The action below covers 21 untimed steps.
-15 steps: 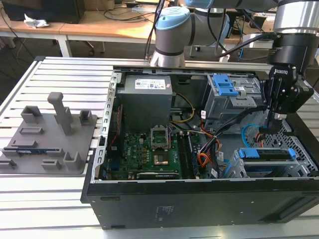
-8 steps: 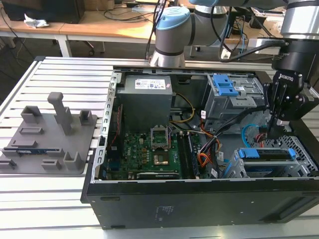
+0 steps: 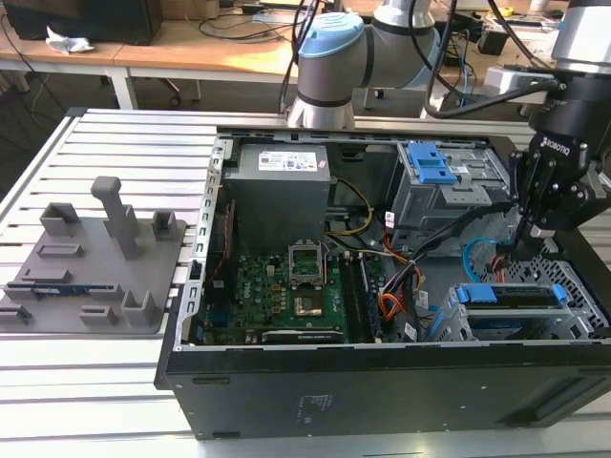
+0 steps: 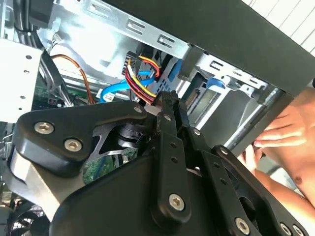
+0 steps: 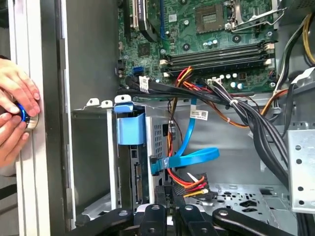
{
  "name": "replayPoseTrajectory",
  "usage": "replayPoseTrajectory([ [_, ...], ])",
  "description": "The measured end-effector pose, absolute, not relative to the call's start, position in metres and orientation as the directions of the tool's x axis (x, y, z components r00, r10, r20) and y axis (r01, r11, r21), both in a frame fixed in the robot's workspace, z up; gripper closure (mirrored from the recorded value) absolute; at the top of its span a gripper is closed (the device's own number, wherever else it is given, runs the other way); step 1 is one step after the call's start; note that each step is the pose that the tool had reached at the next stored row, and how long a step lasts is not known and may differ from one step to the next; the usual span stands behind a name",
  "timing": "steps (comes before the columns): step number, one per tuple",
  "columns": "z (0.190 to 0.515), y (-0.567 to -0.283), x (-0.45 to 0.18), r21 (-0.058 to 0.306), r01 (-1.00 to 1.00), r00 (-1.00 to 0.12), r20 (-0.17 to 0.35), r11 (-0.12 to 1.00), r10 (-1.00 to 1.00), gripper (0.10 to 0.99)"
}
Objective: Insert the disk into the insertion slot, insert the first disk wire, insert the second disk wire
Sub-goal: 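Insert the first disk wire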
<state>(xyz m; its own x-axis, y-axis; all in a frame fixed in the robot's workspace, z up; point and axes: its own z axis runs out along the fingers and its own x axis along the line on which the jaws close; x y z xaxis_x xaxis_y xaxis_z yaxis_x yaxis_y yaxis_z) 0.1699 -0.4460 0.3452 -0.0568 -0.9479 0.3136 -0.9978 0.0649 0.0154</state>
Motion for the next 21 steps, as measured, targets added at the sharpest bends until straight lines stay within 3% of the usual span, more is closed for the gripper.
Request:
replayPoseTrajectory([
  [2, 0.348, -0.449, 0.170, 0.017, -0.998, -0.057, 0.297, 0.065, -0.953, 0.918],
  [7, 0.349, -0.469, 0.170, 0.024, -0.998, -0.057, 0.180, 0.062, -0.982, 0.918],
  [13, 0.350, -0.487, 0.171, 0.029, -0.998, -0.057, 0.108, 0.060, -0.993, 0.918],
  [16, 0.350, -0.495, 0.171, 0.034, -0.998, -0.057, 0.023, 0.058, -0.998, 0.918],
  [21, 0.350, -0.496, 0.171, 0.035, -0.998, -0.057, 0.017, 0.057, -0.998, 0.918],
])
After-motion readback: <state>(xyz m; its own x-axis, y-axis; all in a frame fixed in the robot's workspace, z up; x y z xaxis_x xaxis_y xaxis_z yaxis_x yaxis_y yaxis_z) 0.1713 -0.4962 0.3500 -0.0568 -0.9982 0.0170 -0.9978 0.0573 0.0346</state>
